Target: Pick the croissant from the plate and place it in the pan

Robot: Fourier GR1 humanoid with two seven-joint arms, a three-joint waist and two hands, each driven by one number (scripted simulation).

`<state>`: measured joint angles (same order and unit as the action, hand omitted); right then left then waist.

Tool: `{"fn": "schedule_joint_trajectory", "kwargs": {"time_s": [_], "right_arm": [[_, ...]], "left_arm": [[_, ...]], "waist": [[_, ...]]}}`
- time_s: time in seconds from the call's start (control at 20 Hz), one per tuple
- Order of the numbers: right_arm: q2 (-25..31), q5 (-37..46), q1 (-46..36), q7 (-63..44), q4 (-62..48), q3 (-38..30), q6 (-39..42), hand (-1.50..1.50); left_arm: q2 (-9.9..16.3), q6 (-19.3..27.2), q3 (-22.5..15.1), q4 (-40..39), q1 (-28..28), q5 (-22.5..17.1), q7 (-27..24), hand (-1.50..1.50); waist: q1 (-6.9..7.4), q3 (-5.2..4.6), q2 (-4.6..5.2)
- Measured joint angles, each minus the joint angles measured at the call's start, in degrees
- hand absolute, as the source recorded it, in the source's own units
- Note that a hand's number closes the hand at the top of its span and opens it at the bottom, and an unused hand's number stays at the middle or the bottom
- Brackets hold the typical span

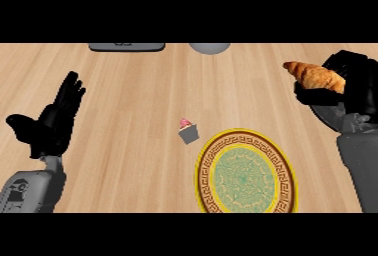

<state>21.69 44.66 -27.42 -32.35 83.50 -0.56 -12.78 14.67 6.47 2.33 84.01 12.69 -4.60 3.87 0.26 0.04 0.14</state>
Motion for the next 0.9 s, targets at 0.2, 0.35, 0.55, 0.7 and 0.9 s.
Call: {"fn": "schedule_joint_trajectory", "kwargs": {"time_s": [0.2, 0.35, 0.55, 0.7, 0.9], "right_arm": [[3.7, -2.3, -1.2, 9.9, -11.8, -5.7, -3.7, 1.5], [7.5, -2.0, -2.6, 15.7, -20.2, -8.6, -5.7, 1.5], [11.3, -0.9, -6.0, 22.8, -33.9, -12.0, -10.3, 1.5], [13.4, -1.8, -8.7, 28.9, -43.6, -14.9, -13.2, 1.5], [15.5, -3.2, -10.8, 35.8, -53.4, -18.1, -15.9, 1.5]], "left_arm": [[-0.7, 0.0, -0.3, -0.8, 0.9, 0.5, 0.0, 0.0], [-0.9, -0.1, -0.2, -1.2, 1.0, 0.6, -0.6, 0.0], [-1.1, -0.6, -0.7, -1.1, 1.9, 0.8, -0.3, 0.0], [-1.7, -0.6, -1.2, -0.8, 2.0, 1.1, -0.1, 0.0], [-1.6, -0.8, -1.0, -0.6, 2.8, 1.0, 0.2, 0.0]], "waist": [[0.34, 0.03, 0.2], [0.64, 0.04, 0.3], [1.57, 0.11, 0.68], [2.16, 0.17, 0.86], [2.92, 0.27, 1.23]]}}
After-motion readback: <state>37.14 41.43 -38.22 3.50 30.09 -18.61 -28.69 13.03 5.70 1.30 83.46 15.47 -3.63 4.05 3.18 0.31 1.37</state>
